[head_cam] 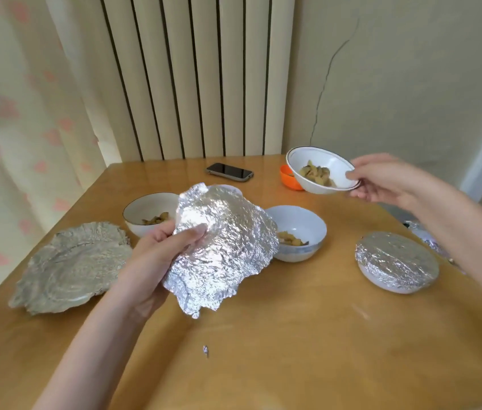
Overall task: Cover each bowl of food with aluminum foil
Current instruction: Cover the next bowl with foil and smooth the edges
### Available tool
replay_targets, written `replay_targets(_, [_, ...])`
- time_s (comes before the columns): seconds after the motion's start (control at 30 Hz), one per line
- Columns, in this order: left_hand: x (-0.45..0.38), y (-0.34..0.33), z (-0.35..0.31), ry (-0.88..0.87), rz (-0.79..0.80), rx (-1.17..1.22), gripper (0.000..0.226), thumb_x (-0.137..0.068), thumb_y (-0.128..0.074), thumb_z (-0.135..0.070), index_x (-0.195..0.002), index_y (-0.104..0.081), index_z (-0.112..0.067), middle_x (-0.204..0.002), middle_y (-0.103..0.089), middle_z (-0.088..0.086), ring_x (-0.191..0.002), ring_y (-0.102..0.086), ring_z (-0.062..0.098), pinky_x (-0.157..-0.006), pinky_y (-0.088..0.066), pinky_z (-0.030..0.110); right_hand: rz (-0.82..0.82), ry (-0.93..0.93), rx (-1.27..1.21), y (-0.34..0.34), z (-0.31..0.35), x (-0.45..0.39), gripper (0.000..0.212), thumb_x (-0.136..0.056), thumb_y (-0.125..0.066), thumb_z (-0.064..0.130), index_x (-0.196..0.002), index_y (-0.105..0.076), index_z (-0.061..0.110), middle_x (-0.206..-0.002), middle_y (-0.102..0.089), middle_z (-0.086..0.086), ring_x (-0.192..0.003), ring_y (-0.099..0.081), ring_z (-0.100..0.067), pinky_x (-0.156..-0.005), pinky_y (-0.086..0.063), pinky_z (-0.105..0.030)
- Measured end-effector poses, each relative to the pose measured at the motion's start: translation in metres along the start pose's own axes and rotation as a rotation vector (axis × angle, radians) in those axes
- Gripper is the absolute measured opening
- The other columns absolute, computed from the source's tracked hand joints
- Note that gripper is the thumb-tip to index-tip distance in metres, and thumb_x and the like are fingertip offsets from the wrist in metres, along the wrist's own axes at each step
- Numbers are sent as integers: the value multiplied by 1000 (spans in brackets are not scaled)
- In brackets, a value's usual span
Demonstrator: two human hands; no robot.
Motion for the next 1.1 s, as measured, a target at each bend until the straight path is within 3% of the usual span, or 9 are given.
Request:
replay_targets(0.07, [18, 17, -18, -84, -18, -26, 51, -58, -91, -37, -98, -75, -10, -95, -72, 14, -77, -69, 25, -73, -57, 38, 88, 72, 50, -19, 3, 48, 17, -93, -48, -2, -90, -60, 10, -55, -58, -11, -33, -52, -7, -34, -40, -13])
replay_targets(0.2, [52, 40, -35, -166, -55, -42, 9, -76, -68, -22, -80, -76, -19, -78, -71, 6, -63, -68, 19, -57, -58, 29, 241, 64, 113, -66, -21, 117, 18, -93, -50, 0, -95, -60, 14, -52, -58, -11, -35, -52, -11, -34, -41, -16])
replay_targets(0.3, [71, 45, -29, -141, -19, -133, 32, -66, -87, -31, -88, -72, -12, -86, -66, 15, -68, -66, 25, -62, -57, 34, 330, 28, 74, -109, -51, 143, 19, -94, -50, 0, -101, -55, 17, -53, -57, -12, -34, -51, -12, -33, -38, -17])
replay_targets(0.47, [87, 48, -7, -84, -107, -215, 24, -79, -75, -9, -103, -70, -7, -95, -71, 17, -80, -67, 25, -74, -56, 36, 406, 77, 63, -164, -87, 164, 22, -94, -46, 1, -92, -55, 20, -46, -60, -1, -35, -48, -7, -34, -34, -16])
replay_targets(0.67, [93, 55, 7, -46, -242, -601, 23, -81, -78, -12, -99, -66, -7, -79, -72, 9, -59, -66, 15, -41, -46, 23, 460, 34, 8, -177, -102, 168, 19, -97, -48, 13, -99, -63, 23, -58, -56, 2, -43, -39, -7, -35, -27, -17])
replay_targets(0.8, [90, 62, 13, -14, -246, -604, 35, -74, -84, -9, -103, -65, -1, -89, -75, 8, -81, -72, 26, -72, -59, 38, 355, -42, -41, -170, -95, 153, 31, -99, -40, 32, -110, -67, 22, -75, -44, 3, -55, -32, -7, -34, -16, -15])
replay_targets(0.9, [87, 62, 17, 37, -226, -624, 42, -69, -88, -16, -103, -65, -8, -95, -73, 15, -86, -70, 31, -85, -56, 43, 318, 73, 41, -175, -84, 153, 24, -92, -56, 39, -100, -70, 21, -66, -53, 14, -53, -44, -1, -38, -26, -13])
replay_targets(1.0, [86, 67, 19, 102, -174, -587, 28, -79, -81, -21, -101, -67, -13, -84, -73, 13, -73, -69, 23, -69, -57, 35, 288, 171, 68, -183, -84, 154, 11, -86, -69, 19, -93, -68, 10, -65, -55, 8, -46, -49, 10, -39, -32, -5])
replay_targets(1.1, [89, 68, 17, 141, -165, -471, 9, -95, -62, -20, -97, -70, -16, -62, -62, -9, -50, -54, 2, -48, -40, 15, 257, 155, 41, -188, -88, 151, 14, -87, -66, 32, -92, -67, 18, -72, -58, 11, -54, -51, 14, -47, -35, -4])
Point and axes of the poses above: each hand's wrist, its own x-axis away from the middle knuckle, its own y-axis out of the back of the hand, z = x × y, the point moved 3 cm from there along -x, towards the middle knuckle
